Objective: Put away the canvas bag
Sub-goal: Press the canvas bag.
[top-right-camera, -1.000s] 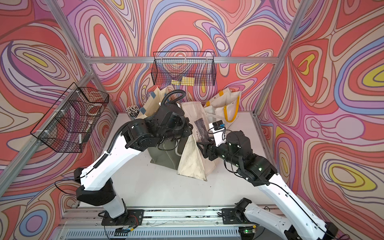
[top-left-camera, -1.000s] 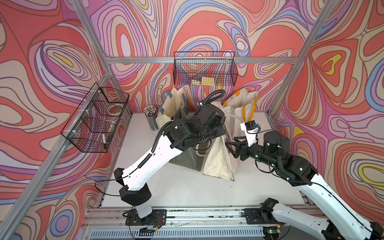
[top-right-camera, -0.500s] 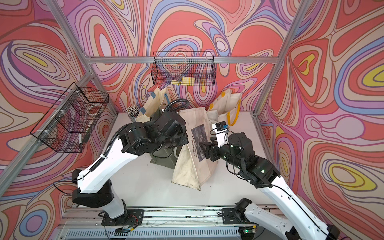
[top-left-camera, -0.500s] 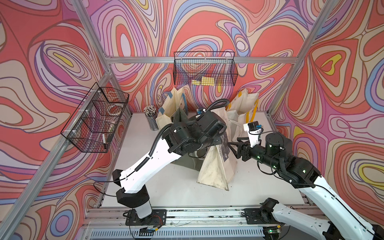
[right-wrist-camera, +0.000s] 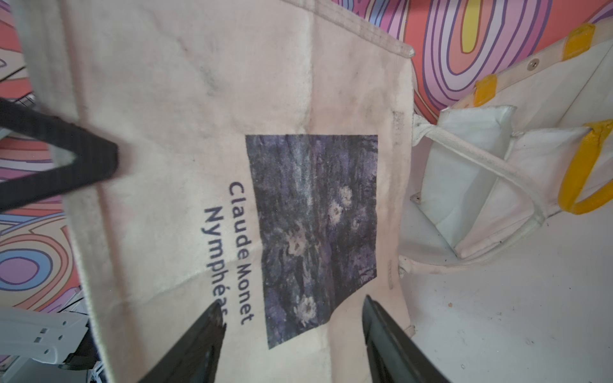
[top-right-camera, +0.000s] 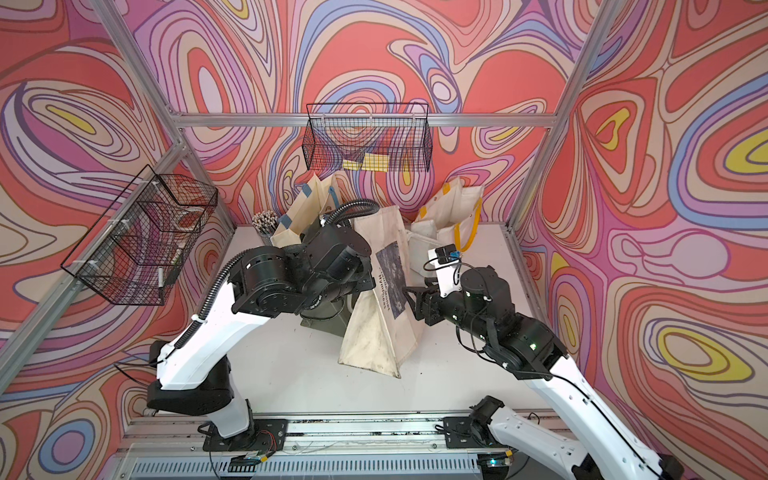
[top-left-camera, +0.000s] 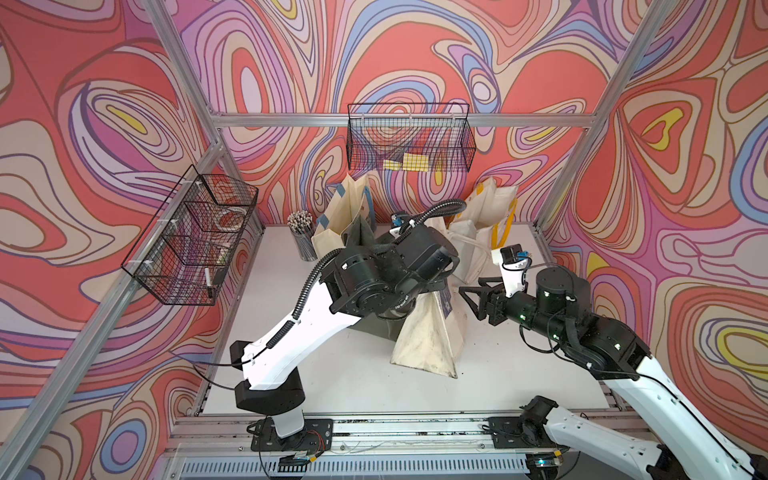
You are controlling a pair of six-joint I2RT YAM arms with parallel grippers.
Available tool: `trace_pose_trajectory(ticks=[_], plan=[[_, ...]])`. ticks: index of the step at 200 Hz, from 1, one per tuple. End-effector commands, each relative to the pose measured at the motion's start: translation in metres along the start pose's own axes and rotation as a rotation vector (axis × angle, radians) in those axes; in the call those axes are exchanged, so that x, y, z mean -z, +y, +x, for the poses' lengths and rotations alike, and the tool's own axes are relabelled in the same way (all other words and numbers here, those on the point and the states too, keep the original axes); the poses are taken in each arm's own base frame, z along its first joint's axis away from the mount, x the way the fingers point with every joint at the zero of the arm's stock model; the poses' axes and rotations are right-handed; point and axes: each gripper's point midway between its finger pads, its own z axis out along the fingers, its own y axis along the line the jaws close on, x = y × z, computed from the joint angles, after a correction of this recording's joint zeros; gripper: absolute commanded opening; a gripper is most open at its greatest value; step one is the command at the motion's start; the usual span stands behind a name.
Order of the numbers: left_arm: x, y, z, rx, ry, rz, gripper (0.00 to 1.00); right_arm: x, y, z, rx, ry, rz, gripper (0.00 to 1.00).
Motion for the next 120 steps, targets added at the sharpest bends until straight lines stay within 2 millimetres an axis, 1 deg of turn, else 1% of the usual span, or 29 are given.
trace_pose_trajectory(ticks=[1, 30, 45, 72, 84, 120], plan=[[0.002, -0.009, -0.029, 0.06, -0.138, 0.01, 0.0, 0.005, 0.009, -0.002, -0.028, -0.032, -0.055, 0.7], [-0.006, -0.014, -0.031, 0.089, -0.165, 0.012, 0.0, 0.006, 0.016, -0.011, -0.028, -0.074, -0.09, 0.7], [-0.01, -0.019, -0.033, 0.102, -0.177, 0.02, 0.0, 0.007, 0.018, -0.014, -0.023, -0.075, -0.094, 0.68], [-0.016, -0.027, -0.034, 0.122, -0.192, 0.037, 0.0, -0.001, 0.021, -0.003, -0.047, -0.058, -0.113, 0.66], [-0.018, -0.031, -0.036, 0.117, -0.202, 0.047, 0.0, -0.005, 0.018, 0.002, -0.058, -0.061, -0.095, 0.65], [-0.025, -0.042, -0.04, 0.115, -0.232, 0.069, 0.0, -0.011, 0.025, 0.006, -0.036, -0.085, -0.061, 0.66]])
